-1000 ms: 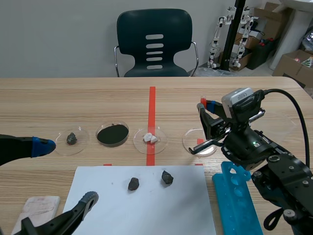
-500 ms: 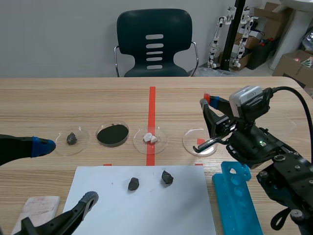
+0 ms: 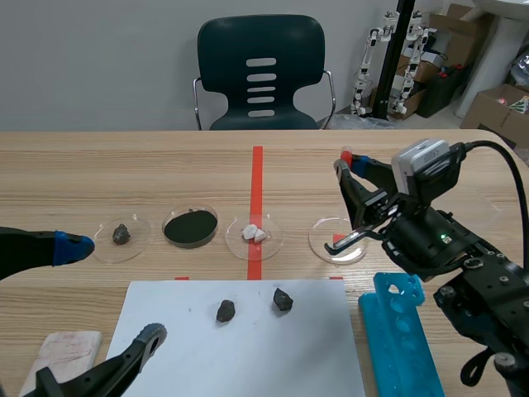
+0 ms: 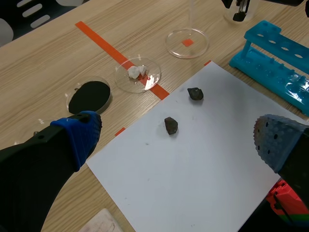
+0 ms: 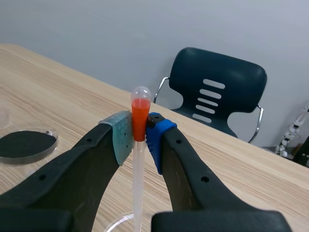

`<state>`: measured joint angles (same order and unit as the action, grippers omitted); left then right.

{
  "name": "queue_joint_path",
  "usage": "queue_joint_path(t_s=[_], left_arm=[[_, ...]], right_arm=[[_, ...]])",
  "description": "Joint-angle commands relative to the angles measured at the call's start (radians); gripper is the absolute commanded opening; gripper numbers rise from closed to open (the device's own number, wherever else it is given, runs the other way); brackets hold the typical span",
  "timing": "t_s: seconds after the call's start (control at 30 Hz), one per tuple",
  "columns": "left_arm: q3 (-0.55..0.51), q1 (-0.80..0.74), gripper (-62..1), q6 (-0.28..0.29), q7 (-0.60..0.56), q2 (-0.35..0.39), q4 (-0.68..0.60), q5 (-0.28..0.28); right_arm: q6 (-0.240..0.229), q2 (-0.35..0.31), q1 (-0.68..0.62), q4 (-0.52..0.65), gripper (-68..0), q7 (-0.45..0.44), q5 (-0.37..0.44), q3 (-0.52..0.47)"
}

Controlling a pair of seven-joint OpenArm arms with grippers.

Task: Draw acid from the petri dish

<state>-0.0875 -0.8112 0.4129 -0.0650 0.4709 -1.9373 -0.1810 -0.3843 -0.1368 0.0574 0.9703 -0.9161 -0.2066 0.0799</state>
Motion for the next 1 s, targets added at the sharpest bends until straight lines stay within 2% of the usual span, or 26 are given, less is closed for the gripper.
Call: queue_joint_path(t_s=[0.0,0.2,0.3,0.43,0.97], left_arm=[[-0.003,0.000,1.4,-0.002,-0.022,-0.005,-0.007,-0.010],[-0.003,0.000,1.4,-0.002,-0.022,-0.005,-0.007,-0.010],[-0.003,0.000,1.4,-0.002,-0.022,-0.005,-0.007,-0.010],[-0.003,0.000,1.4,-0.002,-0.022,-0.005,-0.007,-0.010],[-0.003,0.000,1.4,-0.002,-0.022,-0.005,-0.007,-0.010]], right_arm=[[-0.003,-0.027,0.020,0.037,-59.4,-0.018,0.013,-0.002],[-0.006,-0.027,0.017,0.054,-59.4,-0.013,0.016,-0.002],[-0.006,-0.027,-0.002,0.092,-59.4,0.018,0.037,-0.002],[-0.006,-0.027,-0.045,0.181,-59.4,0.084,0.088,-0.002],[-0.006,-0.027,-0.220,0.590,-59.4,0.291,0.179,-0.002]])
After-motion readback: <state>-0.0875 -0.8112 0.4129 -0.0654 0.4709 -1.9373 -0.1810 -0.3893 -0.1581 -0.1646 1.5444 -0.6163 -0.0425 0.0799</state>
